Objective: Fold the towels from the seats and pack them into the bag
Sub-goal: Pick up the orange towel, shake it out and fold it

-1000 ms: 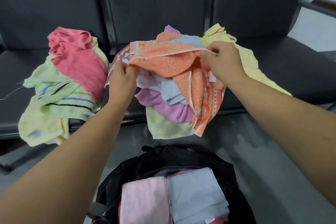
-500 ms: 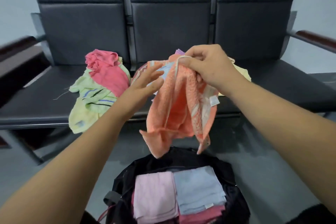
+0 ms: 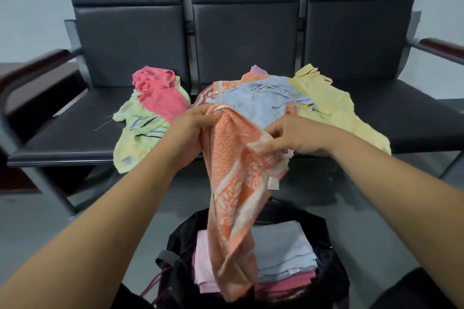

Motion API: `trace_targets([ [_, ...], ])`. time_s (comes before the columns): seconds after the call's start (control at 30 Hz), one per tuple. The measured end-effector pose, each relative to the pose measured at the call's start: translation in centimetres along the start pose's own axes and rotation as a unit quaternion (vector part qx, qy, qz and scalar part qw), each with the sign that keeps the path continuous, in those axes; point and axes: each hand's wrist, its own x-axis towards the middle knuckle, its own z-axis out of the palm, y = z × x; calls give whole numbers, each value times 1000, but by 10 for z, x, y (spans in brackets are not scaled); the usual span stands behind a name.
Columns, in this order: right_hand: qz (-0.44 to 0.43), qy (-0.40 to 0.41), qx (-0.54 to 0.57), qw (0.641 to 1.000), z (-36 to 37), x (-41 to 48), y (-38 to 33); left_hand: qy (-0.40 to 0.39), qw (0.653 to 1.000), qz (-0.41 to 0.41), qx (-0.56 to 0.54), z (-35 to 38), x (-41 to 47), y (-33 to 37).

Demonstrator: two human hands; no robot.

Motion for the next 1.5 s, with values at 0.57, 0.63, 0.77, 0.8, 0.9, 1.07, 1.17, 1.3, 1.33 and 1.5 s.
trace_targets([
  [0.57, -34, 144, 77, 986, -14, 45, 15, 23, 983, 44, 179, -9, 41, -27],
  [0.63, -5, 122, 43, 992, -15, 48, 31, 95, 990, 6, 99, -16, 50, -31],
  [0.77, 16, 189, 250, 949, -10, 53, 45, 129, 985, -34, 110, -21, 62, -42],
  [0.8, 12, 200, 288, 937, -11, 56, 44, 120, 984, -34, 128, -18, 62, -42],
  [0.9, -20, 192, 272, 943, -9, 64, 34, 65, 988, -11, 141, -5, 60, -40],
  [1.07, -60, 182, 165, 967, -4, 64, 29, 49, 974, 76, 209, 6, 57, -33],
  [1.17, -73, 141, 168, 973, -3, 58, 32, 98, 959, 78, 255, 4, 58, -36],
  [1.3, -49, 41, 128, 990, 6, 52, 32, 186, 948, 76, 246, 8, 61, -35],
  [1.33, -33, 23, 63, 997, 8, 52, 34, 216, 942, 79, 243, 8, 61, -33],
  [1.5, 74, -65, -117, 988, 5, 52, 76, 373, 900, 51, 219, -14, 62, -34],
])
